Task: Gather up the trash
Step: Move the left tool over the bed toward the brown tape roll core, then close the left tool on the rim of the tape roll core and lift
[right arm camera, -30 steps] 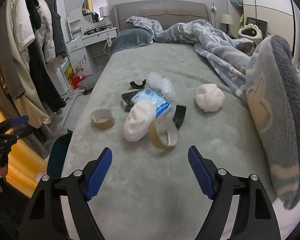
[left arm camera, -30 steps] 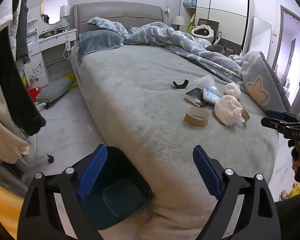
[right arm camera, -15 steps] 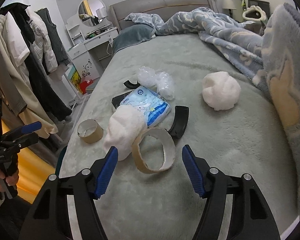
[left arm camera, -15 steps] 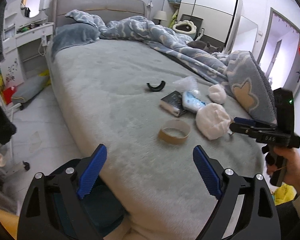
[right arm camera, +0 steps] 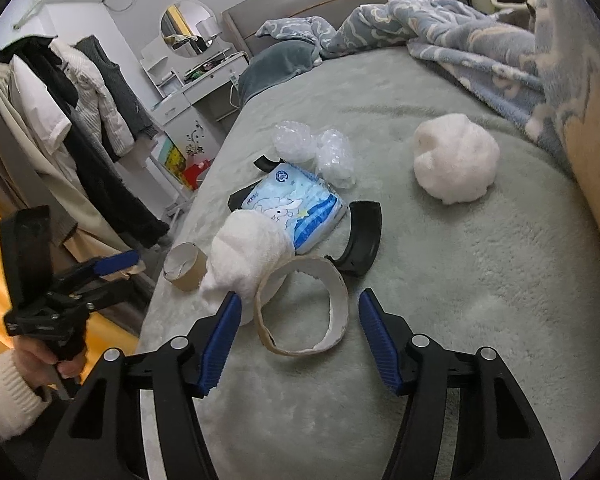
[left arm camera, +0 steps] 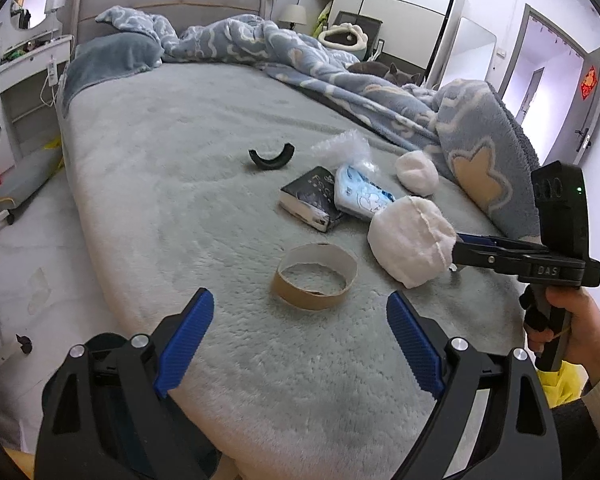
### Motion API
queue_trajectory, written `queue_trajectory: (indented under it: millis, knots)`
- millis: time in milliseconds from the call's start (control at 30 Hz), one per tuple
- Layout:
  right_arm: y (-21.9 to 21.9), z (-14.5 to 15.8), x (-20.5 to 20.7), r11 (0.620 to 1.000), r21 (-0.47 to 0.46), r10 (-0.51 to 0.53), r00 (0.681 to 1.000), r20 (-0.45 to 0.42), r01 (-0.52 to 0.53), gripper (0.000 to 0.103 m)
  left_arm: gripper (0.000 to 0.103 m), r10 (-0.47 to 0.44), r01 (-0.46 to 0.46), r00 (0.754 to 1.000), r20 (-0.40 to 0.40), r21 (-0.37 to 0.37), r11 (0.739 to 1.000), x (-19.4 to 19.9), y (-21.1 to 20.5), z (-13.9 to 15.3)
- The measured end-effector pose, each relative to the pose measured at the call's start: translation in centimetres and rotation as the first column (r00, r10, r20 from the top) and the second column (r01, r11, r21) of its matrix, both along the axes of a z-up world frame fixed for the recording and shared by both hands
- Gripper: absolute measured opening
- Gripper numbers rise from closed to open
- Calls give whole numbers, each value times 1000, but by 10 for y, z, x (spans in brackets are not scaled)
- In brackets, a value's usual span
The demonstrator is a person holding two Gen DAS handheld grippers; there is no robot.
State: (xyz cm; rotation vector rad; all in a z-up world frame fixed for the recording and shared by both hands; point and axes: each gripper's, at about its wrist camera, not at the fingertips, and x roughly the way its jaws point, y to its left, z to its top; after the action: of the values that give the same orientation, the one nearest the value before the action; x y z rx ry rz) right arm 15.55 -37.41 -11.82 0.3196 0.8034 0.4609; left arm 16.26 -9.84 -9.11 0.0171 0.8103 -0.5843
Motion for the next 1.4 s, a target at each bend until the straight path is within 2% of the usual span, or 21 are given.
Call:
queue_trajectory:
  millis: [200, 400, 767, 833, 1000, 1167, 1333, 1400]
  knots:
    - [-7, -7, 1, 1000, 26, 11, 1000, -17, -11, 61, 91, -3, 3, 1000, -21, 9, 1000, 6, -8, -8]
    - [-8, -8, 2, 996, 80, 30, 1000, -10, -29, 48, 91, -1, 1, 999, -41, -2, 1000, 12, -16, -17]
    - [-18, 20, -7, 992, 128, 11, 998, 54, -18, 47, 83, 32, -31, 998, -45, 10, 999, 22, -29, -24]
    - [-18, 25, -8, 993, 119, 0, 998, 64, -7, 47, 81, 36, -36, 998, -57, 2, 999, 23, -32, -26]
    - [-16, 41, -8, 994, 101, -50, 994, 100, 40, 47, 72, 63, -61, 996, -59, 41, 997, 27, -38, -31]
    - [2, 51, -4, 998, -1, -69, 990, 124, 69, 47, 60, 89, -88, 994, -66, 32, 996, 29, -35, -30]
    - [26, 58, 3, 999, -26, -35, 992, 122, 39, 47, 58, 127, -127, 990, -60, 3, 992, 26, -27, -20]
    - [39, 62, 5, 997, -71, -18, 991, 129, 27, 47, 58, 156, -157, 986, -50, -8, 988, 26, -22, -15]
